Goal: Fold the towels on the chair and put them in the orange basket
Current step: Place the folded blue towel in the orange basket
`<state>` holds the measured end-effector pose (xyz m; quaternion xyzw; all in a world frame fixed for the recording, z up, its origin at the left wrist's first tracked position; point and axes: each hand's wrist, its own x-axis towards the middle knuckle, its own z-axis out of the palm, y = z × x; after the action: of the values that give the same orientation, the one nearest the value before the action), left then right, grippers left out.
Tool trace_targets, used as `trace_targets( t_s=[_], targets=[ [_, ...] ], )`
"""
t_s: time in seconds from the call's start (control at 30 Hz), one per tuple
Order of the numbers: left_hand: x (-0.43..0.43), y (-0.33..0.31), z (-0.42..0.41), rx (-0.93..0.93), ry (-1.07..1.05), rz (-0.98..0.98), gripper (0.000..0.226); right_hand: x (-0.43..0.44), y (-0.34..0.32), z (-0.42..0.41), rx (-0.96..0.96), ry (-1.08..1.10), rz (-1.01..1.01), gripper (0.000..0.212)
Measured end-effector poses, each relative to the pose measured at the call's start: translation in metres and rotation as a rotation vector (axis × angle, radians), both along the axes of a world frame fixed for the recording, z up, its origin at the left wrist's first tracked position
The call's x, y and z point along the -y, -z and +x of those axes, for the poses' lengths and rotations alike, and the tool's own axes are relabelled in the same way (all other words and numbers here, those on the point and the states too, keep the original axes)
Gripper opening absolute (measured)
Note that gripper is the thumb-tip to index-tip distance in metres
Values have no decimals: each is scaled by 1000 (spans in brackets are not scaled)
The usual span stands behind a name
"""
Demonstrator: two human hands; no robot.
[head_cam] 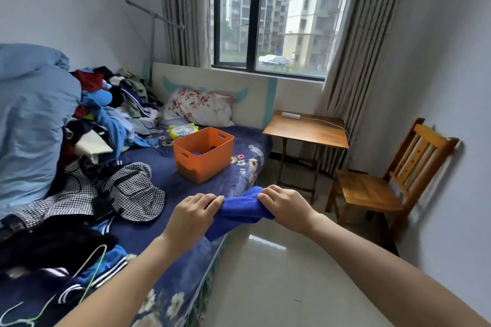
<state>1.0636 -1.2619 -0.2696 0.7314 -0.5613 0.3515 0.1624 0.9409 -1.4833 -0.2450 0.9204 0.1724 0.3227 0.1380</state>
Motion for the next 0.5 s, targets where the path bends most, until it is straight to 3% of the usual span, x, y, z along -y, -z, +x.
trace_targets(
  t_s=[0.27,0.5],
  targets=[
    [52,1,38,5,-6,36,39,57,7,38,59,-59,-28,11],
    [164,-4,86,15,-24,51,38,170,8,89,47,-21,6,14]
  ],
)
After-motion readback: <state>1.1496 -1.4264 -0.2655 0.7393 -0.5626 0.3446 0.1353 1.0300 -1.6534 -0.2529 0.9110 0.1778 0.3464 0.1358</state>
